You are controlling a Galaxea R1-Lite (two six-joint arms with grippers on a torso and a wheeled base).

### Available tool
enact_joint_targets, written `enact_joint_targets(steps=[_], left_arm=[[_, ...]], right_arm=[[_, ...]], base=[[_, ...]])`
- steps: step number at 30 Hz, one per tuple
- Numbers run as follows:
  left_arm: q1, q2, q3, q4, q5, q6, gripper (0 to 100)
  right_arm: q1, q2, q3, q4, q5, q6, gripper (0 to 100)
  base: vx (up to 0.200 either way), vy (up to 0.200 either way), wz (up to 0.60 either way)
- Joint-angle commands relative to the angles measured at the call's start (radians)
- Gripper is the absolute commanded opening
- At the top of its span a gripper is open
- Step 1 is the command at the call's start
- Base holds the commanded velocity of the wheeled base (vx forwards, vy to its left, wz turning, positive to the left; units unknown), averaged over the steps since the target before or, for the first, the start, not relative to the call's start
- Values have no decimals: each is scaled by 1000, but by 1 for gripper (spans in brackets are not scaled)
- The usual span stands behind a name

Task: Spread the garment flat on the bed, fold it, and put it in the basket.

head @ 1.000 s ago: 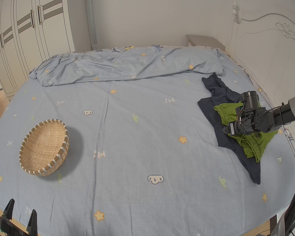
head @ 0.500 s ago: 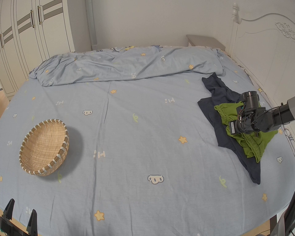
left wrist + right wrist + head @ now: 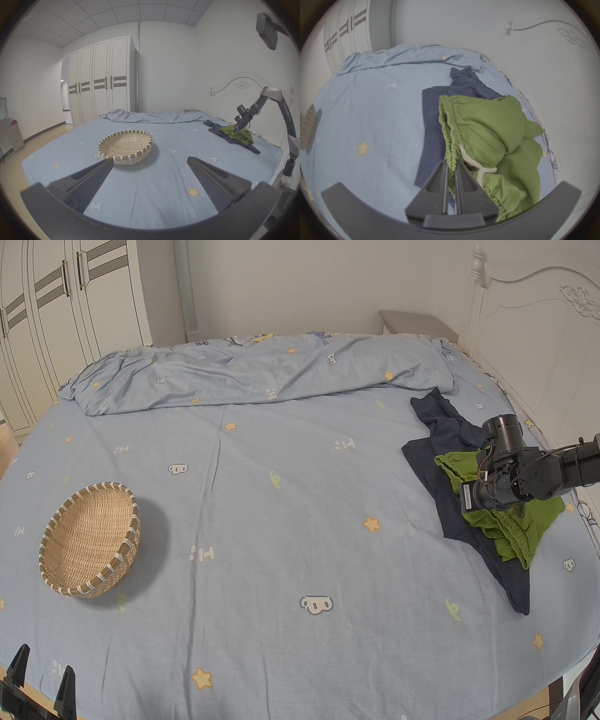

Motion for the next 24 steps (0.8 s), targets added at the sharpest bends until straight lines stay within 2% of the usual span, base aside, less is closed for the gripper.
enact_joint_targets(steps=[1,2,4,5,6,7,8,9,10,11,13,14,17,20,24], left_arm=[[0,-15,13,0,0,0,100],[0,-15,13,0,0,0,100],[0,-15,13,0,0,0,100],[0,-15,15,0,0,0,100],[0,-15,13,0,0,0,100],[0,-15,13,0,0,0,100],[0,-15,15,0,0,0,100],[0,-15,13,0,0,0,100],[0,-15,15,0,0,0,100],[0,-15,13,0,0,0,100],[0,-15,13,0,0,0,100],[2,-15,13,0,0,0,100],[0,-15,13,0,0,0,100],[0,-15,15,0,0,0,100],[0,-15,13,0,0,0,100]], right_arm=[[179,-68,-83,159,11,133,0],[238,-71,-97,188,11,162,0],[267,-72,-102,196,11,175,0],[338,-71,-116,207,10,207,0],[373,-71,-125,210,10,221,0],[373,-71,-125,210,10,221,0],[455,-69,-154,219,8,244,0],[459,-68,-157,219,8,245,0],[527,-62,-202,237,8,260,0],[547,-60,-218,245,8,268,0],[640,-43,-306,297,8,317,0],[651,-42,-318,303,8,325,0],[768,-22,-458,360,8,423,0],[824,-13,-511,369,8,486,0],[843,-2,-518,355,-1,530,0]], base=[[0,0,0],[0,0,0],[0,0,0],[0,0,0],[0,0,0],[0,0,0],[0,0,0],[0,0,0],[0,0,0],[0,0,0],[0,0,0],[0,0,0],[0,0,0],[0,0,0],[0,0,0]])
